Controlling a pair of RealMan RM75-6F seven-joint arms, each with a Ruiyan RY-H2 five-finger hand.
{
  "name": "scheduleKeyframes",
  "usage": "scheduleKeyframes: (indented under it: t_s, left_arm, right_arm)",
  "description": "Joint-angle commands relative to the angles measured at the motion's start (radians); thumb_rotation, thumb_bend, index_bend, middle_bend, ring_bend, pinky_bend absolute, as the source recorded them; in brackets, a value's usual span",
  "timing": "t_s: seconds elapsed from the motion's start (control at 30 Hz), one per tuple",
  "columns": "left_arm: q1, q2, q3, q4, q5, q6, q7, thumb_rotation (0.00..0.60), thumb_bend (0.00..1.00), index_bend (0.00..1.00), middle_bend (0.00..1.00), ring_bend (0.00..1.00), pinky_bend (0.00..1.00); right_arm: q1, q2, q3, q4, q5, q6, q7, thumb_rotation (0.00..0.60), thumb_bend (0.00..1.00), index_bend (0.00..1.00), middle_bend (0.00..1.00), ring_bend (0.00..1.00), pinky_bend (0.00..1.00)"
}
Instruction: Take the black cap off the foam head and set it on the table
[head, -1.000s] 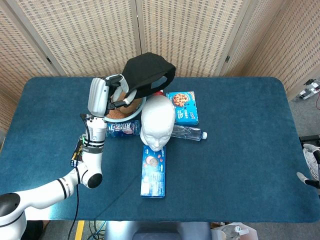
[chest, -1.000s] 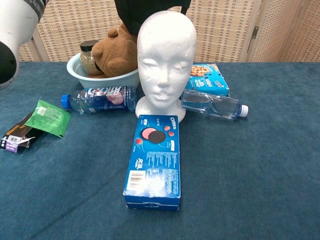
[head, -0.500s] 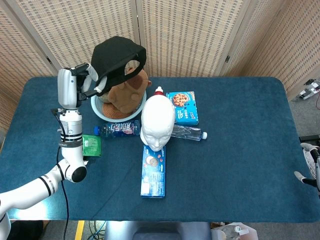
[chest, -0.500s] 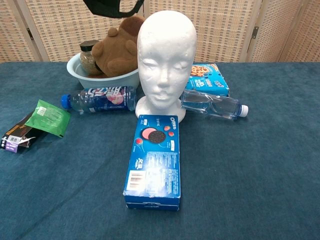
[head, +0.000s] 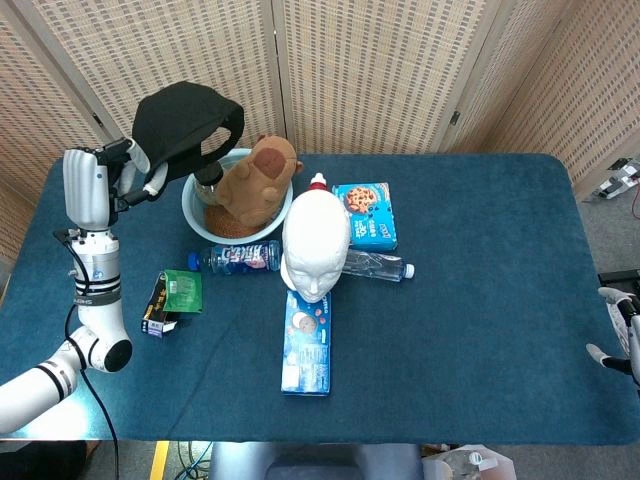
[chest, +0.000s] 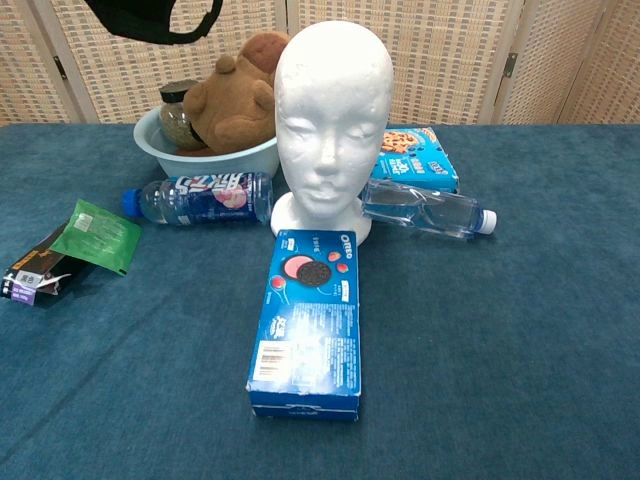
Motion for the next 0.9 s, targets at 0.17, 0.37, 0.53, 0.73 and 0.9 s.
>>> scheduleKeyframes:
  t_s: [0.17,0.37,0.53,0.73,0.9]
  left_arm:
    - [0.048,0.026,0.060,0.052,0.044,0.036,-0.020,0.600,0.26,0.75,1.00,1.00,1.00]
    - [0.087,0.053,0.113,0.076,0.079,0.054,-0.016,0.600,0.26,0.75,1.00,1.00,1.00]
    - [0.114,0.077,0.140,0.090,0.095,0.066,-0.017,0.600,0.26,0.75,1.00,1.00,1.00]
    - [0.150,0.105,0.171,0.081,0.113,0.088,-0.002,0.600,0.26,0.76,1.00,1.00,1.00]
    - [0.180,0.114,0.203,0.092,0.133,0.105,-0.002,0.600,0.26,0.76,1.00,1.00,1.00]
  right_arm:
    - [0.001,0.002,-0.002,-0.006,-0.003,0.000,-0.005,0.600,0.05,0.28,0.32,0.25,0.29]
    - [0.002,0.001,-0.005,-0.004,0.000,-0.010,-0.004,0.600,0.05,0.28,0.32,0.25,0.29]
    - [0.005,-0.001,-0.004,0.000,0.003,-0.016,-0.003,0.600,0.05,0.28,0.32,0.25,0.29]
    - [0.008,-0.005,-0.005,0.004,0.002,-0.020,-0.001,0.600,0.05,0.28,0.32,0.25,0.29]
    - [0.006,-0.005,-0.006,0.007,0.004,-0.021,0.002,0.600,0.05,0.28,0.32,0.25,0.29]
